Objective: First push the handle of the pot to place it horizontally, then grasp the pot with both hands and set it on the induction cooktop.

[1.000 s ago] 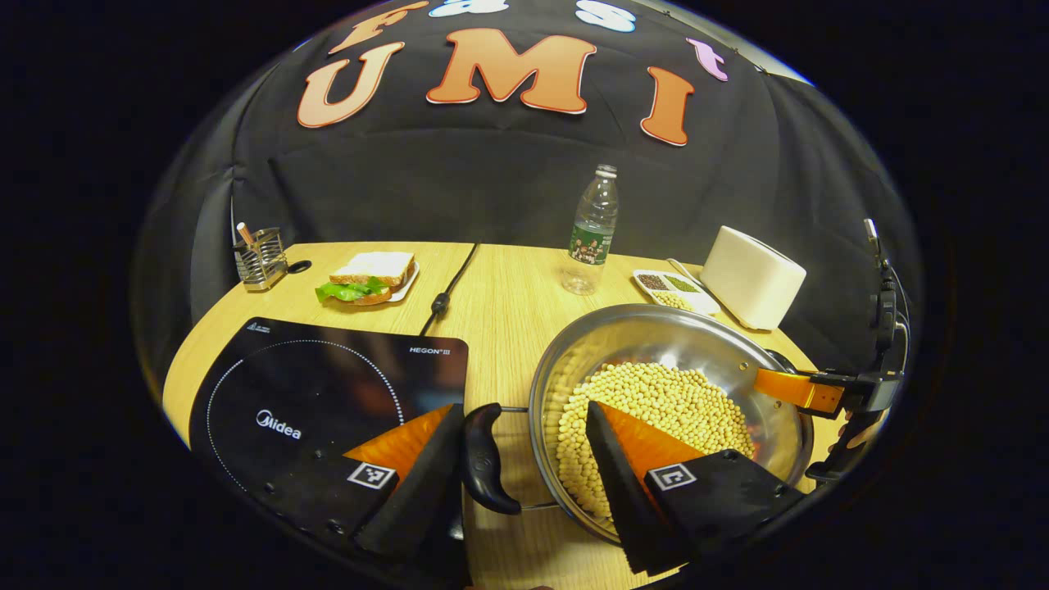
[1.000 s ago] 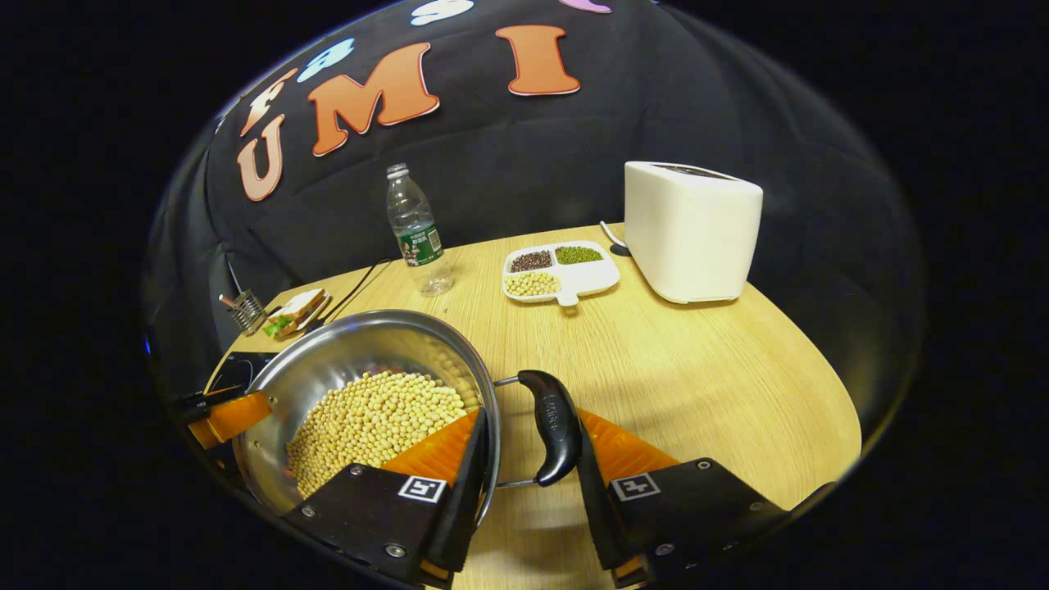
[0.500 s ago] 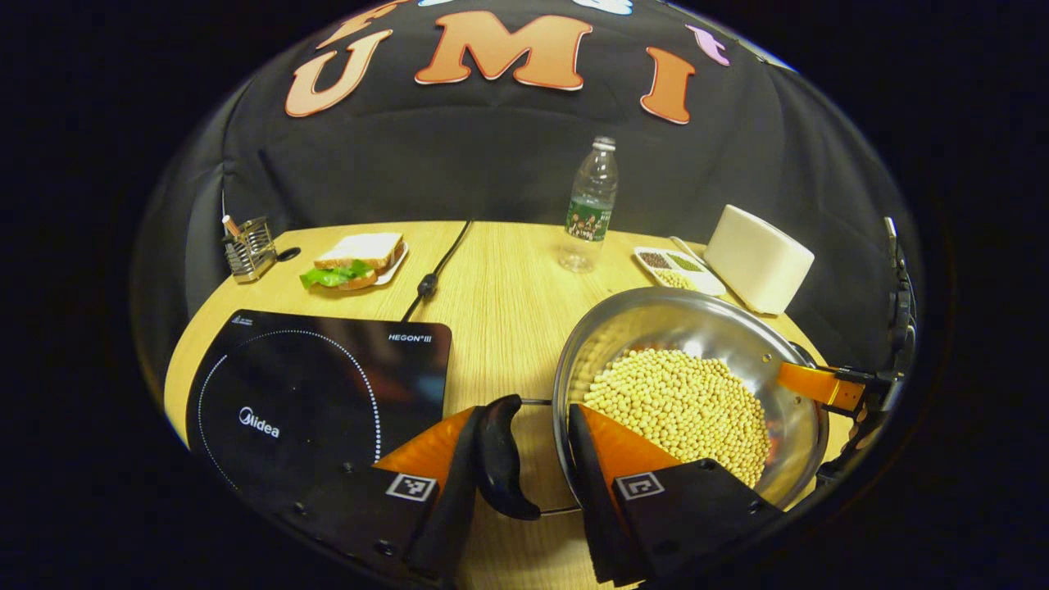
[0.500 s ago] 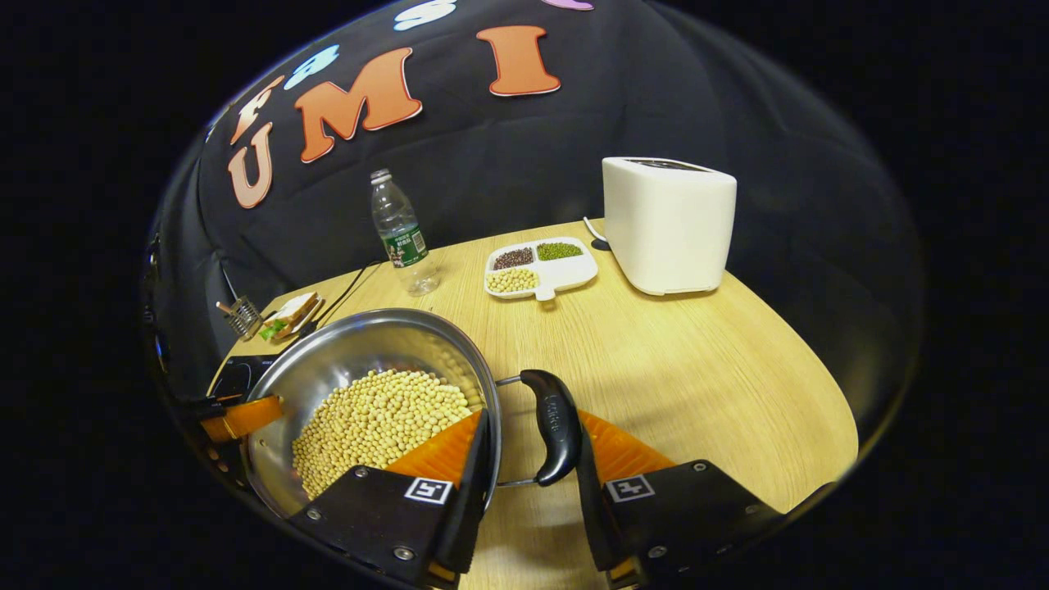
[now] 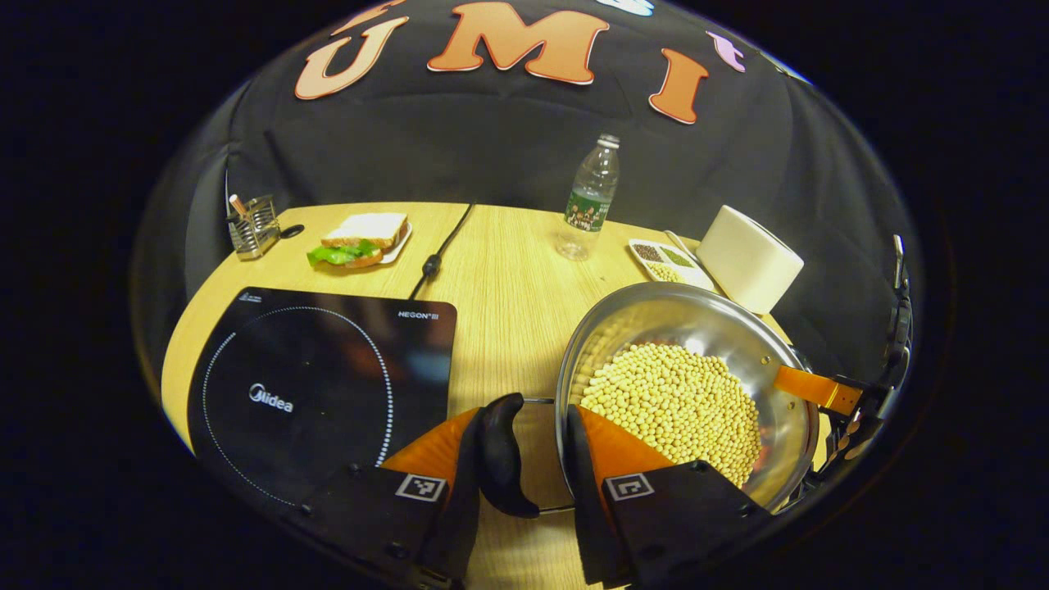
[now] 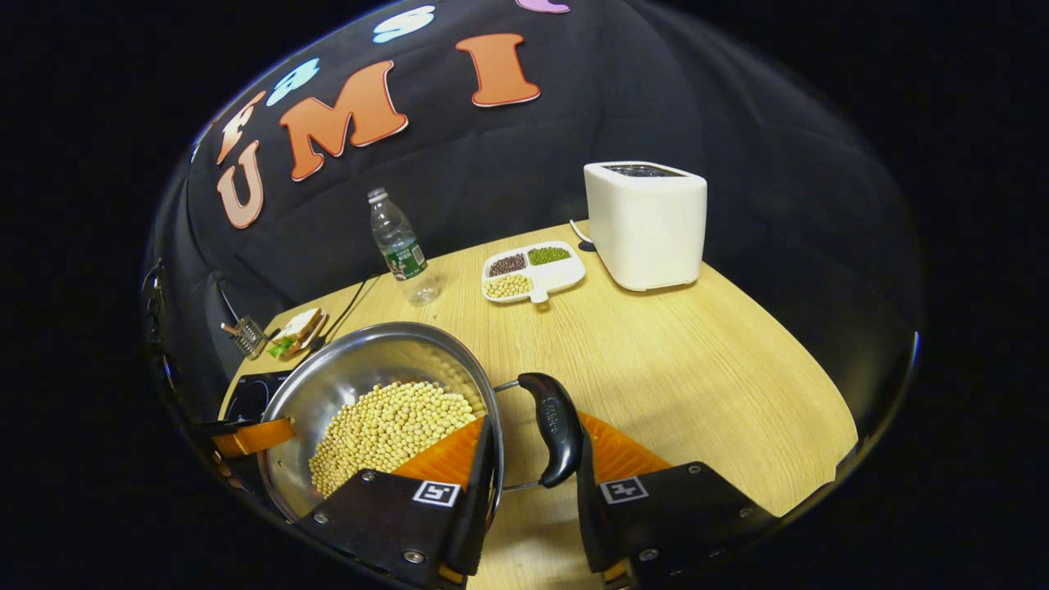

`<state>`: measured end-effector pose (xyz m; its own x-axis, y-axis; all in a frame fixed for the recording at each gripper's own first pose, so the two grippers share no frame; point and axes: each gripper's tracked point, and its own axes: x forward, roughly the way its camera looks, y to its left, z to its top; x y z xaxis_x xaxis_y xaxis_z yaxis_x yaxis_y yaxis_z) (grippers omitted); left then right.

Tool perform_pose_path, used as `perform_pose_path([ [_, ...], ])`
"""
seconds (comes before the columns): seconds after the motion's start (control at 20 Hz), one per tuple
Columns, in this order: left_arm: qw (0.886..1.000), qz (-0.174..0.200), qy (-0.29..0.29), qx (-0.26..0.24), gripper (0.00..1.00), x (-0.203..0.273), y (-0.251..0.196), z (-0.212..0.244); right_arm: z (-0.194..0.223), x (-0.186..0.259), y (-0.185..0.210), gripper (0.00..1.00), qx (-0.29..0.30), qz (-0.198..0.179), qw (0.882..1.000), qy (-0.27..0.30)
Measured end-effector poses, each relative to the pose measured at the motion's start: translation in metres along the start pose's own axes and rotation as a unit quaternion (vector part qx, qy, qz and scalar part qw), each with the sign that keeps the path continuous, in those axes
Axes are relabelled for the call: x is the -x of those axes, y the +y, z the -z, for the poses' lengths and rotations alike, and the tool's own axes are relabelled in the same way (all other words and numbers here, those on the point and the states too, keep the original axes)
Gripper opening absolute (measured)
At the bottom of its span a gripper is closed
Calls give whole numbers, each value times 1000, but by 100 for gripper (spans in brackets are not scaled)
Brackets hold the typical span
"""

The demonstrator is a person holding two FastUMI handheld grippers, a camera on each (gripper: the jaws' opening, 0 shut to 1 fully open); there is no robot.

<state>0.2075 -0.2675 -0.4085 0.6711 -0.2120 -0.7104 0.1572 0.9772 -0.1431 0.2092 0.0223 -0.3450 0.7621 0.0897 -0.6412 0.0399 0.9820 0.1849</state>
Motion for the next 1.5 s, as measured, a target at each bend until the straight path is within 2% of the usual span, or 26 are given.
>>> perform_pose_path([
  [0.3,1000,-1,-7,18,55,49,39,-19,-9,40,48,48,12,-15,1000,-16],
  [0.7,999,-37,-24,18,56,115,133,-37,-1,69,151,47,13,-57,998,-16],
  [0.75,999,-42,-24,17,57,120,146,-39,4,70,164,43,12,-62,998,-13],
  [0.8,998,-47,-22,19,56,129,160,-38,8,71,177,47,10,-66,998,-11],
  [0.85,998,-50,-22,20,57,134,172,-38,11,72,189,47,10,-70,997,-9],
  [1.1,998,-57,-12,29,57,147,226,-33,31,74,241,48,10,-85,996,6],
  [1.15,998,-58,-11,30,58,148,236,-31,35,73,249,43,11,-86,996,7],
  [1.2,998,-60,-9,32,58,149,245,-29,39,72,258,47,13,-85,996,8],
  [1.5,997,-59,6,45,58,136,291,-20,57,56,296,48,30,-81,996,14],
])
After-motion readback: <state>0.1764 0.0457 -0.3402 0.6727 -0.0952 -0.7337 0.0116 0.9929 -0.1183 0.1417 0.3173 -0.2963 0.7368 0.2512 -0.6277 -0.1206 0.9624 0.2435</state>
